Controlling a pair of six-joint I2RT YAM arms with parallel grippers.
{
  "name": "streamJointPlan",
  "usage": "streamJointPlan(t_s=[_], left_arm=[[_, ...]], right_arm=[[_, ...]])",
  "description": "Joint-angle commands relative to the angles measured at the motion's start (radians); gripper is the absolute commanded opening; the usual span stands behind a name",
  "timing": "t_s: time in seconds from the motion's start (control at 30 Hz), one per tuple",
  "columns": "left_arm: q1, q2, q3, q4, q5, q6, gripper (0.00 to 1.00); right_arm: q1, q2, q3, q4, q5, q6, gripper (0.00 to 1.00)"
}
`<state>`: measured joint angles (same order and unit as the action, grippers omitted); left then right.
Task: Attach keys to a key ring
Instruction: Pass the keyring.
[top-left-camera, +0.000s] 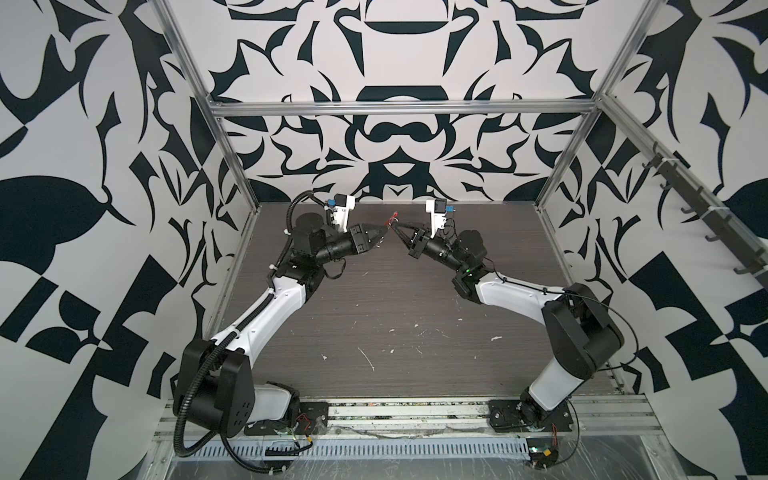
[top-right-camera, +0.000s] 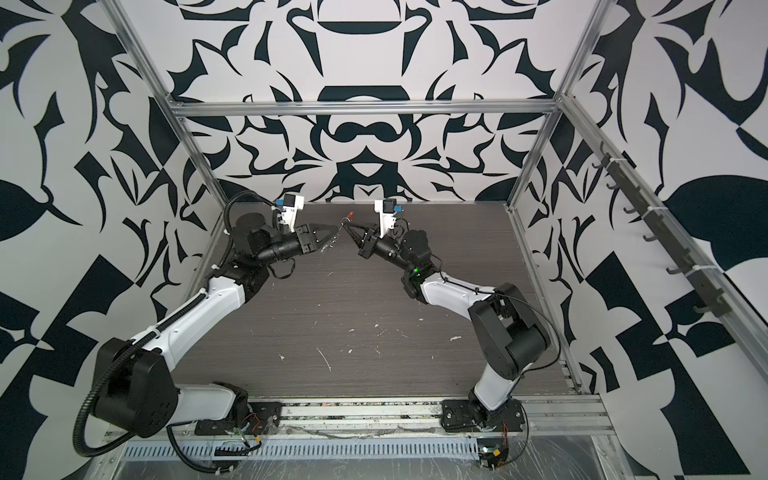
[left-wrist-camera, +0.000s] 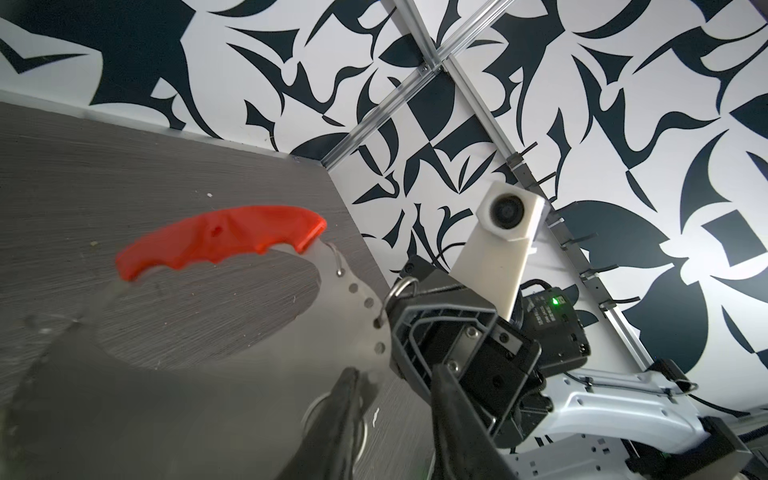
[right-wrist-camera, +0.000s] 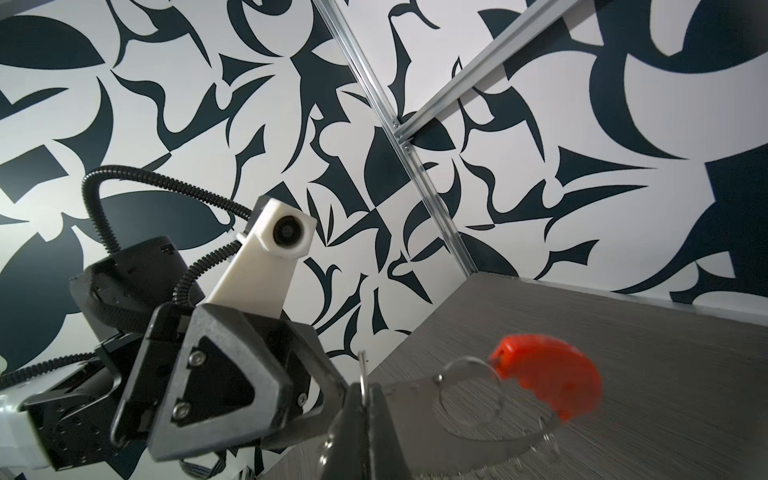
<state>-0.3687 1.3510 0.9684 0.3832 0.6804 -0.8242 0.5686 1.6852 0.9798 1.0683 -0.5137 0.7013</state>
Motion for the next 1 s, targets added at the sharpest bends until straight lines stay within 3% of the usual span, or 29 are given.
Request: streamJointPlan(t_s=[0.0,0.1,0.37,0.63,0.97], left_arm=[[-0.01,-0.009,-0.021,0.078,0.028,-0.035,0.32],[-0.001,-0.039,-0.016,0.048,0.025,-0.022,0.32],[0.057,-0.142,0.114,-0.317,-0.073,0.241,0.32],[0.066,0.032,0.166,-0.135,0.146,0.119,0.19],[0.065,0.057,0.138,0.048,0.174,0.005,0.18]], right_arm=[[-0.002,-0.02,0.056,0.133,-0.016,0.038,0.0],[-0.004,-0.022,0.05,0.133,-0.025,0.039,0.0],[-0.018,-0.05,0.017,0.126,-0.068,0.042,0.0],[-0.018,-0.028,0.042,0.173,-0.106,0.108,0.0],[-0.016,-0.019,0.056,0.175,-0.113,0.129,0.0]])
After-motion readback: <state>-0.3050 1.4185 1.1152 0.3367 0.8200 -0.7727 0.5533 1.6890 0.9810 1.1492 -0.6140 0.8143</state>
